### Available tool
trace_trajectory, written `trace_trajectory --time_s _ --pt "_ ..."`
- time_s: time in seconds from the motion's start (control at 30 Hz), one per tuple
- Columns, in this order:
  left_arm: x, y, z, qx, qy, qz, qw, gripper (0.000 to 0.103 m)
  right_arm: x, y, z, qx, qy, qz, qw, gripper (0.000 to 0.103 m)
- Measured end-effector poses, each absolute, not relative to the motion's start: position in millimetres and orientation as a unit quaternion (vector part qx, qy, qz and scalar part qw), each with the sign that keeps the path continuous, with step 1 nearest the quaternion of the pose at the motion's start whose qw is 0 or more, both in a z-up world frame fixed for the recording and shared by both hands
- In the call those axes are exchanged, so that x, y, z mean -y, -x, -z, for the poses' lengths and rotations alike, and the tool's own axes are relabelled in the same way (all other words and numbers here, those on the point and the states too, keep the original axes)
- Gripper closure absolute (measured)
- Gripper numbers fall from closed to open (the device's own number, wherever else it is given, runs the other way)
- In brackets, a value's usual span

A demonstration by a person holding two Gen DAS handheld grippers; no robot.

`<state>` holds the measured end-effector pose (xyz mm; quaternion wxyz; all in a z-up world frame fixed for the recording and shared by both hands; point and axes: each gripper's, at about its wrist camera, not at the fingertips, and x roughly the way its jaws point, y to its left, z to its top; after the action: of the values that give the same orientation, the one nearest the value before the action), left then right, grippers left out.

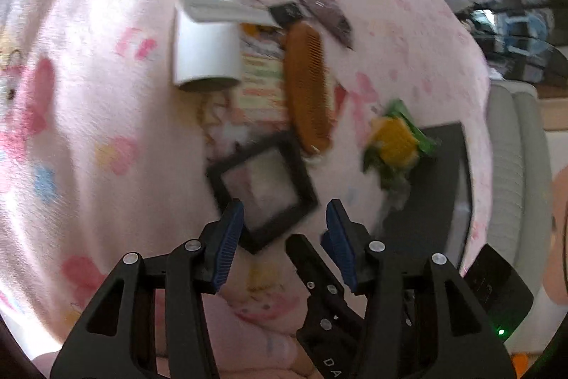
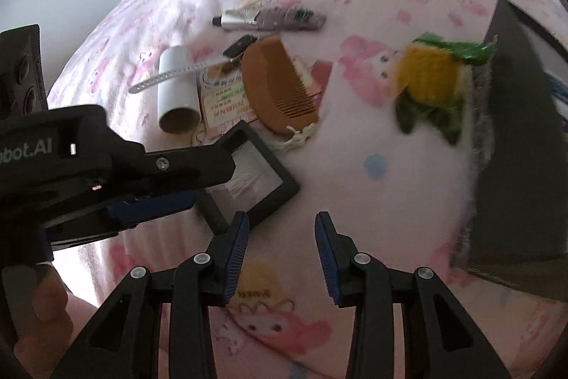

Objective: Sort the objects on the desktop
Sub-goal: 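Move the right gripper to the black square frame on the bedspread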

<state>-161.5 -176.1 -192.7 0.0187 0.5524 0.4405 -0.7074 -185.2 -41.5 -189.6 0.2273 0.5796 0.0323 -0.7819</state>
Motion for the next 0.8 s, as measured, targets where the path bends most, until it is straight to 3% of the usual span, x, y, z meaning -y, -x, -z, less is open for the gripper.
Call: trace_trajectory --time_s 0.13,0.27,0.37,0.4,0.63,0.8 --pt "179.7 160.6 196.4 -0.454 -0.548 0.701 0.034 0.053 43.9 195.0 203.4 -0.004 -0.59 0.78 0.207 0.06" --pt "183.4 159.6 200.0 -0.468 -0.544 0.695 0.049 0.053 47.4 201.2 213.4 0.014 -0.596 0.777 0.202 0.06" --pt "183.8 159.7 200.8 -0.47 -0.543 0.694 0.054 0.053 47.3 198.2 213.2 0.011 -0.584 0.782 0.219 0.08" --pt "183.0 160.0 200.4 -0.467 -0.545 0.695 0.053 0.053 44.3 198.1 210.8 0.017 -0.581 0.783 0.219 0.082" --pt "168.8 163.4 196.7 -0.447 -0.555 0.701 0.018 0.052 22.3 178.9 177.0 0.014 -0.543 0.807 0.231 0.091" --pt "132.4 173.4 197.4 -0.373 -0.59 0.716 0.023 0.051 -20.9 149.2 173.7 -0.023 -0.525 0.815 0.244 0.092"
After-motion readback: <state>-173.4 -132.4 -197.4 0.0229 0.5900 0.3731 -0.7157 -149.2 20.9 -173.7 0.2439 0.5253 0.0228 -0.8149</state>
